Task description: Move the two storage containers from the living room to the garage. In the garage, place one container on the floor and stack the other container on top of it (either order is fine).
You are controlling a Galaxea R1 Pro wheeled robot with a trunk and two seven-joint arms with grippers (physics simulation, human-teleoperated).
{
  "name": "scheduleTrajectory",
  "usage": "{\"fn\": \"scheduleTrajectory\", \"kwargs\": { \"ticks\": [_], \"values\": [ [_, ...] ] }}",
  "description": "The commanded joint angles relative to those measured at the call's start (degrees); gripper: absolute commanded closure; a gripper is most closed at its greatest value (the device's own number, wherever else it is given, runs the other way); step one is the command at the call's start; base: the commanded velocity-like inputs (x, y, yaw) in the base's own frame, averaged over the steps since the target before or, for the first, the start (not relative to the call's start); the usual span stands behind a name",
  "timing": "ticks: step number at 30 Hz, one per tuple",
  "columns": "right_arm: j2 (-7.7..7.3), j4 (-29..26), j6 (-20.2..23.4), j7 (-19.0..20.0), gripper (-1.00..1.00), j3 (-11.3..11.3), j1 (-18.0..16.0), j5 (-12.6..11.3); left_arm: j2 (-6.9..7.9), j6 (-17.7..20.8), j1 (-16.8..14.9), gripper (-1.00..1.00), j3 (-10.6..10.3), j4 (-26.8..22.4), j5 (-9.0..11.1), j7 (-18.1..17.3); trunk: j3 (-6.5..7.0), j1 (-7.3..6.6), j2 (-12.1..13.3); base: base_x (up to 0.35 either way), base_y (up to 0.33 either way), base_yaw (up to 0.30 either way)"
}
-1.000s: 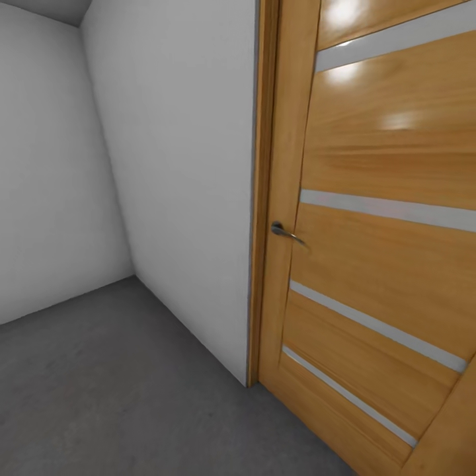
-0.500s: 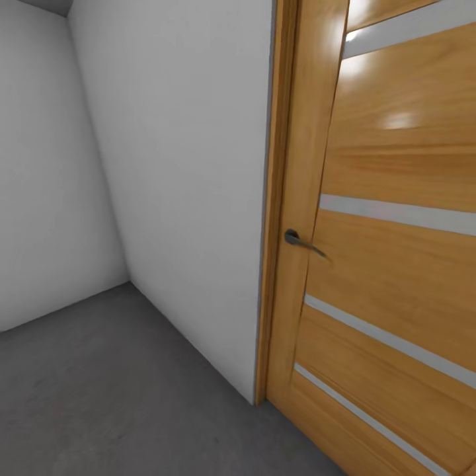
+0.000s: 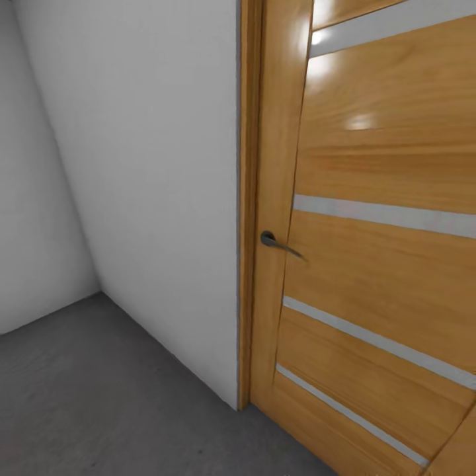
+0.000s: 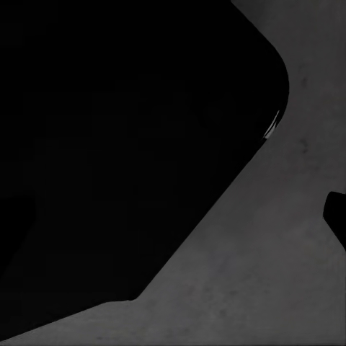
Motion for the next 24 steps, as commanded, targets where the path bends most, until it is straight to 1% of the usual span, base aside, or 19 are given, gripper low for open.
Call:
{"fn": "scheduleTrajectory", "kwargs": {
  "ticks": [1, 24],
  "values": [
    [0.00, 0.02, -0.18, 0.03, -1.00, 0.09, -0.01, -0.06, 0.00, -0.03, -0.01, -1.00, 0.03, -0.02, 0.31, 0.08, -0.04, 0.00, -0.02, 0.003, 0.000, -0.246],
    [0.00, 0.02, -0.18, 0.03, -1.00, 0.09, -0.01, -0.06, -0.01, -0.03, -0.01, -1.00, 0.04, -0.01, 0.33, 0.08, -0.04, 0.00, -0.02, 0.000, 0.000, -0.246]
  ]
}}
